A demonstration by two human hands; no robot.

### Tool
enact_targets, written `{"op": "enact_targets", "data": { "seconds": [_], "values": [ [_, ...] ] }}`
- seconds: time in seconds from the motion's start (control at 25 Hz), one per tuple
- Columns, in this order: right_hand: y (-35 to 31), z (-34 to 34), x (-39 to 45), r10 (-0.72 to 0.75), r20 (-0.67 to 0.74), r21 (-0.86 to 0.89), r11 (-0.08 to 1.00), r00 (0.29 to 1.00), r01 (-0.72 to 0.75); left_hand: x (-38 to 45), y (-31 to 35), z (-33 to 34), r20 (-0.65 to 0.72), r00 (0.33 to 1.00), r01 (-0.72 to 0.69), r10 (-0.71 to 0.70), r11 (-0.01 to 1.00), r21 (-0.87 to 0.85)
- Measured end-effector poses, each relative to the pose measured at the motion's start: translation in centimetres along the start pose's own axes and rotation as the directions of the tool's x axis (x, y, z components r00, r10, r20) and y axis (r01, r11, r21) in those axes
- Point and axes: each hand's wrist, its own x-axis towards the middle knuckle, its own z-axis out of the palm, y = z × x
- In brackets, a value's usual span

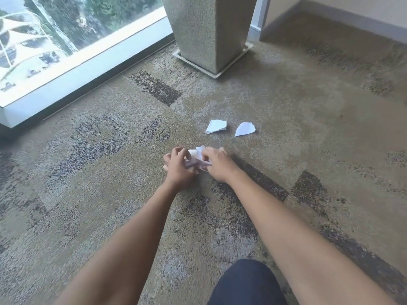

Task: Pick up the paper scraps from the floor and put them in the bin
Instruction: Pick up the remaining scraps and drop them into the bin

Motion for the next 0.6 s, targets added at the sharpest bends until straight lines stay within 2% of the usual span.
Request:
{"op": "enact_targets", "data": {
  "seconds": [0.2, 0.32, 0.6],
  "values": [
    [0.1, 0.5, -3.2, 0.077, -0.115, 0.2, 0.978, 0.99, -0.053, -1.8, 1.5, 0.1, -0.033, 0.998, -0.063, 0.06, 0.993, -0.099],
    [0.3, -0.2, -5.8, 0.163, -0.136, 0.358, 0.928, 0.977, -0.105, -3.6, 2.6, 0.0, -0.04, 0.999, -0.036, 0.03, 0.989, -0.146],
    [2.1, -3.8, -14.8, 0.21, -0.178, 0.513, 0.853, 0.961, -0.091, -9.8, 8.2, -0.2, 0.101, 0.993, -0.032, 0.065, 0.952, -0.306]
  ]
}}
